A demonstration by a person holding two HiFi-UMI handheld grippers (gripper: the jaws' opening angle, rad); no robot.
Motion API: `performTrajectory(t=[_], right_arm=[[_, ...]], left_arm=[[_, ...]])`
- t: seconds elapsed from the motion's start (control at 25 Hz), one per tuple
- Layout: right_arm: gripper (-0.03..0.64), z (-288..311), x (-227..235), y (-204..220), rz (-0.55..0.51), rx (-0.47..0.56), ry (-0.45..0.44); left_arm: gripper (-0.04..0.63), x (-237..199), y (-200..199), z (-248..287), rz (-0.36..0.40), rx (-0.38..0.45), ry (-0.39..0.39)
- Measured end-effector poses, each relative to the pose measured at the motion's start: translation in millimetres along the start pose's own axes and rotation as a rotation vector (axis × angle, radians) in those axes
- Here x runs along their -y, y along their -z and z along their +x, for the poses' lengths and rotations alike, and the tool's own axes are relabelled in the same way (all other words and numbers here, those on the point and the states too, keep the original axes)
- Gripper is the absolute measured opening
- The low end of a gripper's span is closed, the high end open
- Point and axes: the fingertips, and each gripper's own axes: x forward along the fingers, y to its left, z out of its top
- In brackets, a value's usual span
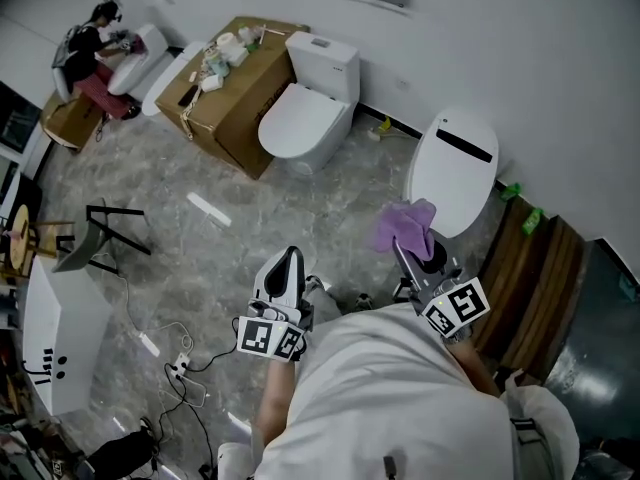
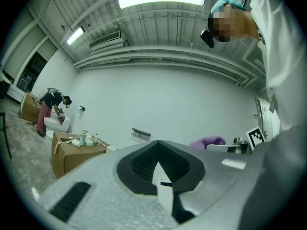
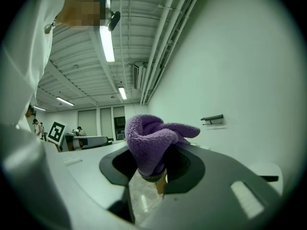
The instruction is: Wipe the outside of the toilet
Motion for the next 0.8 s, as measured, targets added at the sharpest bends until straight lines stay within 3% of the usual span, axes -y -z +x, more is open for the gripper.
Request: performTrajectory(t=[0.24,0.52,0.8], right_arm=[[0.138,38.4,13.1,0.2,0.012,0.002,0.027],[0.138,105.5,31.9,6.4,0.01,-0.045,0.078],[0.138,195.7,49.6,-13.2,-0.017,-0.032,0.133]], left_arm=[[0.005,-36.6,-7.1,23.5,0.009,-0.002,0.013],[0.005,-108.7,-7.5,69.6,-0.048,0.002,0.032],[0.005,-177.6,-25.9,141.9,-0.067,-0.002,0.129]])
